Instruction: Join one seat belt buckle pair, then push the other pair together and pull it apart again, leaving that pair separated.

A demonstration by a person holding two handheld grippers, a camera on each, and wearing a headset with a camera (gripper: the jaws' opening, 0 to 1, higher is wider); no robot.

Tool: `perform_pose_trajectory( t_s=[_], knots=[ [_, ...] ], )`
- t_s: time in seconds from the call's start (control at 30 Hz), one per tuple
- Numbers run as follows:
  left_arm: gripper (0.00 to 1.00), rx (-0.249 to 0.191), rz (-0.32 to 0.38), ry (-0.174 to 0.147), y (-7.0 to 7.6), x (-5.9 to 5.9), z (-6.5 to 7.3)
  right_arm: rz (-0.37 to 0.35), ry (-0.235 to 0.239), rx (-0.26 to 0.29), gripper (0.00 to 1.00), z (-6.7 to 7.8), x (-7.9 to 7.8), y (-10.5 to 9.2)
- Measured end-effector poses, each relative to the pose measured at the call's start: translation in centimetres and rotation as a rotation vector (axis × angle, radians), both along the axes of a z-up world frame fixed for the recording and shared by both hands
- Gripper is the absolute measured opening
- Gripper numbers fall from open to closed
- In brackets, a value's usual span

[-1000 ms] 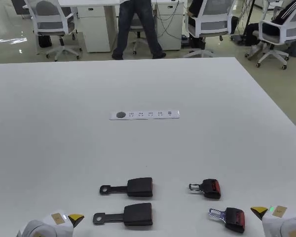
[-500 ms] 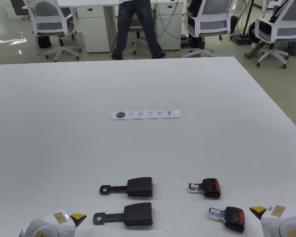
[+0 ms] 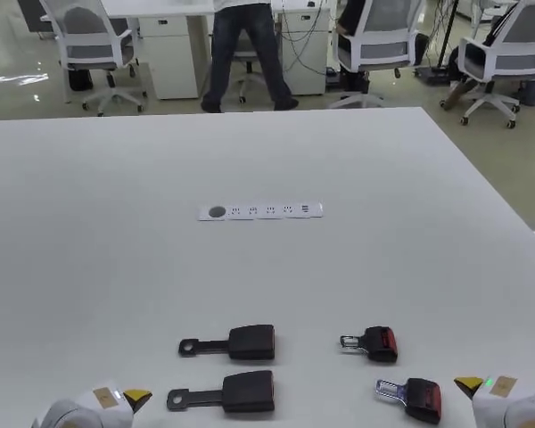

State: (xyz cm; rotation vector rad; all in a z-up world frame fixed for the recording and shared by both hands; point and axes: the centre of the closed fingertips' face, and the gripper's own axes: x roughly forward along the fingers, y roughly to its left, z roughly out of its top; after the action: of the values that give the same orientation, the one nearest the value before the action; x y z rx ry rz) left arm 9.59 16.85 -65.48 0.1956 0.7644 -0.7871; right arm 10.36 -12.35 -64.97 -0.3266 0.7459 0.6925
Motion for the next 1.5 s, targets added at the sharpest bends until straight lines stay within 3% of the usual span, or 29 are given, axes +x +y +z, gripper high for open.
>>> perform_pose_trajectory(
  t_s=[0.57, 0.77, 0.83, 1.1, 1.17, 1.2, 1.27, 1.43, 1.5],
  knots=[
    [0.99, 0.007, -0.004, 0.013, 0.0, -0.1, -0.3, 0.003, 0.004, 0.004, 0.97, -0.3, 0.6, 0.2],
    [0.98, 0.016, -0.015, 0.003, -0.3, 0.2, 0.0, 0.01, 0.003, -0.01, 0.95, -0.3, 0.8, 0.0],
    [0.98, 0.016, -0.017, 0.001, -0.2, 0.4, 0.0, 0.045, 0.001, -0.064, 0.92, -0.5, 0.8, -0.5],
    [0.97, 0.049, -0.026, -0.022, 0.5, 0.7, -0.4, 0.036, -0.007, -0.054, 0.94, -0.4, 1.0, -0.1],
    [0.95, 0.063, -0.031, -0.018, 0.7, 0.5, -0.5, 0.055, -0.004, -0.075, 0.91, -0.4, 0.8, -0.1],
    [0.95, 0.062, -0.033, -0.012, 0.6, 0.4, -0.6, 0.078, 0.011, -0.112, 0.89, -0.7, 0.5, -0.4],
    [0.96, 0.049, -0.032, -0.002, 0.6, 0.2, -0.6, 0.076, 0.015, -0.109, 0.87, -0.9, 0.5, -0.4],
    [0.91, 0.072, -0.026, -0.004, 1.1, 0.2, -0.6, 0.07, 0.012, -0.087, 0.87, -0.8, 0.5, -0.2],
    [0.85, 0.088, -0.031, 0.012, 1.4, 0.0, -0.7, 0.064, 0.008, -0.081, 0.87, -0.6, 0.5, -0.2]
  ],
)
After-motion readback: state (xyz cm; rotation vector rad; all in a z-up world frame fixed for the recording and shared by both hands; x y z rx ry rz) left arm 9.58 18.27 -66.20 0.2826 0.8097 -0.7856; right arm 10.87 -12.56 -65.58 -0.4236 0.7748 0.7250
